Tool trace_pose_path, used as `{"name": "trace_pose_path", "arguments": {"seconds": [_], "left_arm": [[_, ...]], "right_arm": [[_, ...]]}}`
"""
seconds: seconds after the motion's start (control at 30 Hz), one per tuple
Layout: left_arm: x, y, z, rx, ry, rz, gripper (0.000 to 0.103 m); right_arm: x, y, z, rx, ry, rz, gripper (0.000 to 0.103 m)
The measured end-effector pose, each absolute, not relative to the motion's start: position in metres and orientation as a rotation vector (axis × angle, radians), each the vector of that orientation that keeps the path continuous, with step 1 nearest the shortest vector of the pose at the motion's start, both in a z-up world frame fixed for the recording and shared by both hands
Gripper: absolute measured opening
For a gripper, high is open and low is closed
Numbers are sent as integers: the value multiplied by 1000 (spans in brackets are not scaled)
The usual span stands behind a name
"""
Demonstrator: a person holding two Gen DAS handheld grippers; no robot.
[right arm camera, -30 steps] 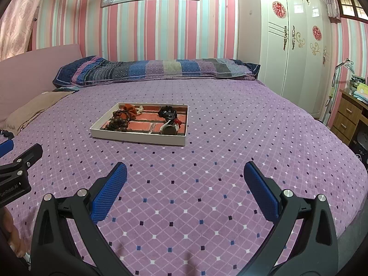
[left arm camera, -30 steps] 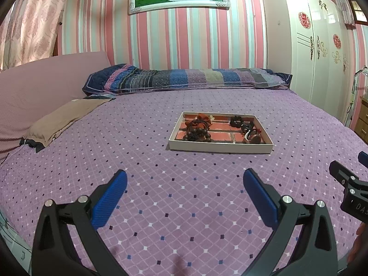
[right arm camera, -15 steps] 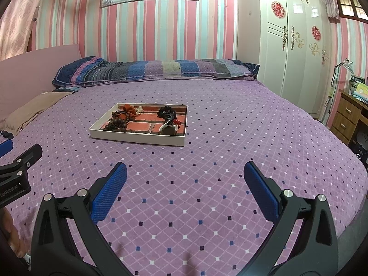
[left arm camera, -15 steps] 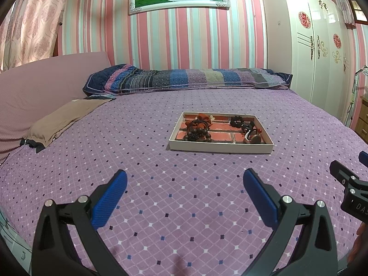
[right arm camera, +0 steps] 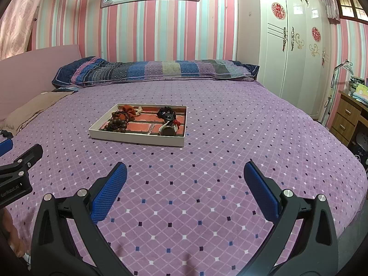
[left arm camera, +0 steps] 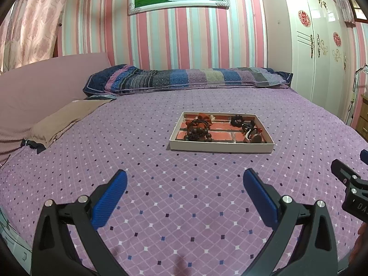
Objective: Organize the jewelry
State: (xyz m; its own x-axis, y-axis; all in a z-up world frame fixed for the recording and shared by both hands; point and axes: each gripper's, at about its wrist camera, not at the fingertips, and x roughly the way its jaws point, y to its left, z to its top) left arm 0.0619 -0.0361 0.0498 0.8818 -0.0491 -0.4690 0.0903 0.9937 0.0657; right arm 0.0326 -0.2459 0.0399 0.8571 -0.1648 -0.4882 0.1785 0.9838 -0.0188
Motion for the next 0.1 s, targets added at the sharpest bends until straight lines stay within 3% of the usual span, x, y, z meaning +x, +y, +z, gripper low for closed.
{"name": "trace_pose_path", "arguments": {"seconds": [0.1], "left_arm": [[63,-36,50,84,486,-74,98]], "right_arm": [[33,-246,40,27,511,-181,99]]}}
